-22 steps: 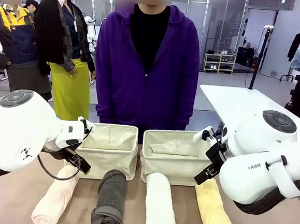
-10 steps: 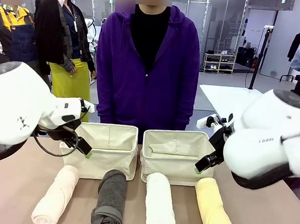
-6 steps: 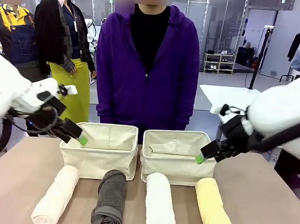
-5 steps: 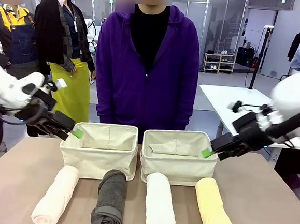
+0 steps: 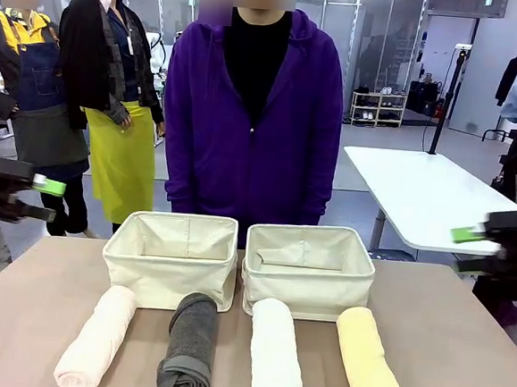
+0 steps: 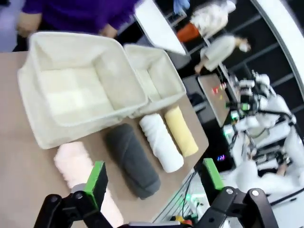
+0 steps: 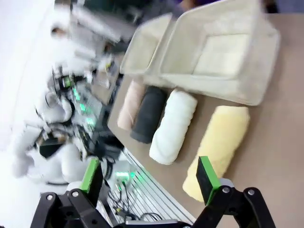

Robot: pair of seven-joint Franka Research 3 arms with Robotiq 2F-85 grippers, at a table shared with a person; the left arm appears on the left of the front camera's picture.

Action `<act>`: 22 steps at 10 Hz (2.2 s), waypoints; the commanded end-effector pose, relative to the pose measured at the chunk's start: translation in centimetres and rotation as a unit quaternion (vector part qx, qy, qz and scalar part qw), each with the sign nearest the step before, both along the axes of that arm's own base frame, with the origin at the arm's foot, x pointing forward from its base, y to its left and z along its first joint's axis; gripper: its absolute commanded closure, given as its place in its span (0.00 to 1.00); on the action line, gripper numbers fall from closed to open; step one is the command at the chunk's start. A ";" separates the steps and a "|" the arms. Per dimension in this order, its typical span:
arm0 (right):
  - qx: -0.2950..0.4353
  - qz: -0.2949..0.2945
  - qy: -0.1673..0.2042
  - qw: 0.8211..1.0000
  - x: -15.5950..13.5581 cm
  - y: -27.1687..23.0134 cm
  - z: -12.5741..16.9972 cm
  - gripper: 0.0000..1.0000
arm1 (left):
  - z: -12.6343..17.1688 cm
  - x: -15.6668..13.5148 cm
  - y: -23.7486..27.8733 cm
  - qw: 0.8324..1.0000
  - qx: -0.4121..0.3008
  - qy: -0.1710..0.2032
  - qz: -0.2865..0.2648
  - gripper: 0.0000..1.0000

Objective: Divide the towels into two baskets.
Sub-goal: Pick up one hotel-folded towel and place it in the Fabric basket indicated by the person.

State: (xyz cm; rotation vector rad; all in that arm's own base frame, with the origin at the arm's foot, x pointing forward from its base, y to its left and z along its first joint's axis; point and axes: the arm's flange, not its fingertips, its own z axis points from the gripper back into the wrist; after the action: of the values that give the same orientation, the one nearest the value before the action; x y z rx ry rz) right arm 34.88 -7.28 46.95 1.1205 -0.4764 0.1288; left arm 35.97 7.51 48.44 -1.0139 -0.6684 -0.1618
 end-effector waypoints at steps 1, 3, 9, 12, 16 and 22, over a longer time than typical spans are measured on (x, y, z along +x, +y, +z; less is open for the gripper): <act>0.037 -0.092 0.002 0.995 -2.2 -6.5 -0.9 0.00 | -1.3 -3.4 4.4 0.998 -0.041 -0.009 0.055 0.00; 0.072 -0.185 0.010 0.980 -5.3 -13.2 -1.5 0.00 | -1.7 -6.6 9.3 0.990 -0.062 -0.011 0.127 0.00; 0.105 -0.288 0.012 0.952 -11.5 -20.2 -2.0 0.00 | -1.1 -10.2 16.8 0.973 -0.069 0.002 0.220 0.00; 0.105 -0.288 0.012 0.952 -11.5 -20.2 -2.0 0.00 | -1.1 -10.2 16.8 0.973 -0.069 0.002 0.220 0.00; 0.105 -0.288 0.012 0.952 -11.5 -20.2 -2.0 0.00 | -1.1 -10.2 16.8 0.973 -0.069 0.002 0.220 0.00; 0.105 -0.288 0.012 0.952 -11.5 -20.2 -2.0 0.00 | -1.1 -10.2 16.8 0.973 -0.069 0.002 0.220 0.00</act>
State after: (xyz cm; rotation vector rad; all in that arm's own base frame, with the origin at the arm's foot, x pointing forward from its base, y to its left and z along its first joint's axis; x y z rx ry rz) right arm 23.56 -27.34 44.72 1.1425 -0.7757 -0.4637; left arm 25.77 24.21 47.32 -0.9574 -0.8814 0.2844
